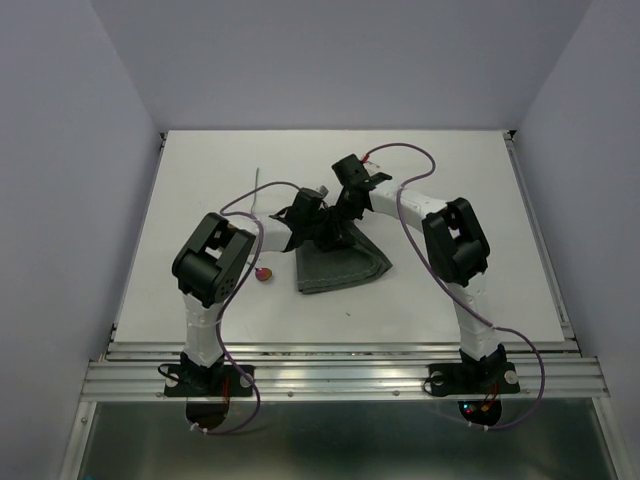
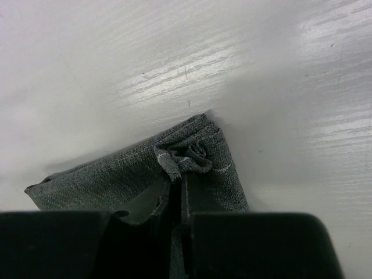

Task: Fold the napkin into a case and place the utensils inside
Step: Smooth out the 2/3-rectangle-folded napkin at the center of the board.

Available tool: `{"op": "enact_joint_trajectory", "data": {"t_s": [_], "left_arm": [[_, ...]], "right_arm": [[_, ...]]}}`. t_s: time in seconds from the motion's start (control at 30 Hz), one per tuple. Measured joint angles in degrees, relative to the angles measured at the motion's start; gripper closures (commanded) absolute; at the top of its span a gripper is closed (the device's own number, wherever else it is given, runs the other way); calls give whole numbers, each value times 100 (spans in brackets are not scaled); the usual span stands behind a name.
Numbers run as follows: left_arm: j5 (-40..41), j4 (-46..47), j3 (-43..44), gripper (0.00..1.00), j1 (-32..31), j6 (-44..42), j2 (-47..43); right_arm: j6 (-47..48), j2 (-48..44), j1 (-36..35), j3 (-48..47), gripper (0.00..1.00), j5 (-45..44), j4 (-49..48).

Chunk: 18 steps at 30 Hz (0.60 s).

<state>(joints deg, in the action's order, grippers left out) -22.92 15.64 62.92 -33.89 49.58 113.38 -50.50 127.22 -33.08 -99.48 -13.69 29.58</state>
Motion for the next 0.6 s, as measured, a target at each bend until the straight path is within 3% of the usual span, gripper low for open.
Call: {"op": "enact_joint_trajectory", "data": {"t_s": [0.1,0.2,0.4,0.6], "left_arm": [[24,-199,-76,57,-2,-175,-240],[105,-520,-181,65,-2,-420,-643],[389,-844,-509,100,101,-728,-1578],[883,-1143,-785,100,372,-885,-1672]], "right_arm": [[17,0,-4,0,99,-2,0],[37,0,-4,0,99,0,0],[81,0,-4,0,99,-2,2],[94,-9,-4,-4,99,-9,52]]}}
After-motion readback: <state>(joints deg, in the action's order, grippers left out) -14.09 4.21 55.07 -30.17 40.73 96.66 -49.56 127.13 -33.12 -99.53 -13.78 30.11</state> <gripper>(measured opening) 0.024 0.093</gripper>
